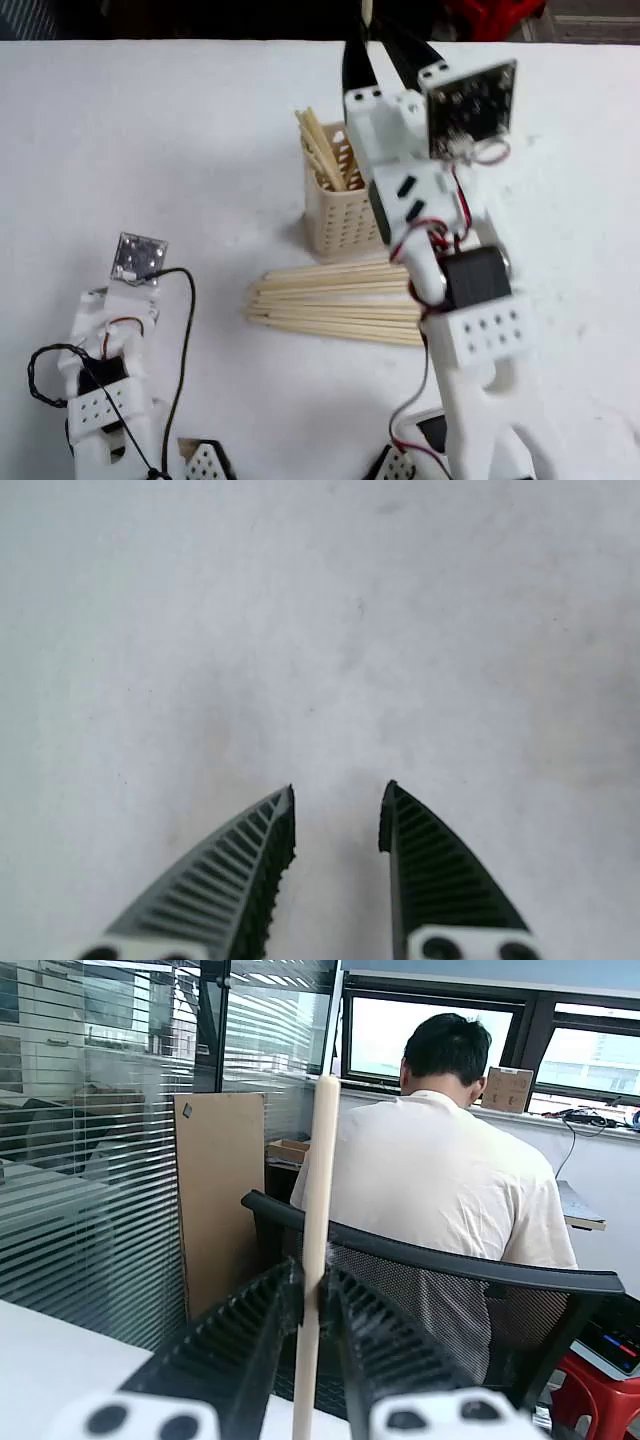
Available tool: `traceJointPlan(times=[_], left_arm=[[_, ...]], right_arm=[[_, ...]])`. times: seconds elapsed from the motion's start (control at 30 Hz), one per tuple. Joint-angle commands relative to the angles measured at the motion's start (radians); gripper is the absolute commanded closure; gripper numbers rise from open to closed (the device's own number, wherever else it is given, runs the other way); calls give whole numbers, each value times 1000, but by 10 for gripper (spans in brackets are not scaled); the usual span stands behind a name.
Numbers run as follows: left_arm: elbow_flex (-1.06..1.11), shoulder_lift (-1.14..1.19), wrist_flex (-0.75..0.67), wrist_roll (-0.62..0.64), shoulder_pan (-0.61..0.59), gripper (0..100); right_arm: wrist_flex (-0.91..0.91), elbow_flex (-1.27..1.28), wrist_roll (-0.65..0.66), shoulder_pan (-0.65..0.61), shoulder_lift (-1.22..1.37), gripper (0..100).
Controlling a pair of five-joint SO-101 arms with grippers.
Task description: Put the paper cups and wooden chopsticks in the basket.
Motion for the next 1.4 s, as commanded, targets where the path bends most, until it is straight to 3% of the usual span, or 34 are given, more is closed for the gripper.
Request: traceJointPlan(times=[0.0,0.2,0.43,0.73,0.93,1.13,1.37], left_arm=[[-3,-12,-23,3,19,845],[-3,-12,-23,3,19,845],[-3,-12,-23,3,19,845],[-3,-12,-23,3,21,845],[-3,-12,-23,3,21,845],[-3,-12,-23,5,21,845],[-3,-12,-21,5,21,845]], right_arm=[[-48,-38,-11,2,59,983],[-48,69,-11,1,97,975],[-30,189,-3,-10,90,782],[507,282,3,-157,-251,873],[768,362,192,-403,-401,875],[780,614,618,-472,-308,872],[677,715,661,-470,-131,875]])
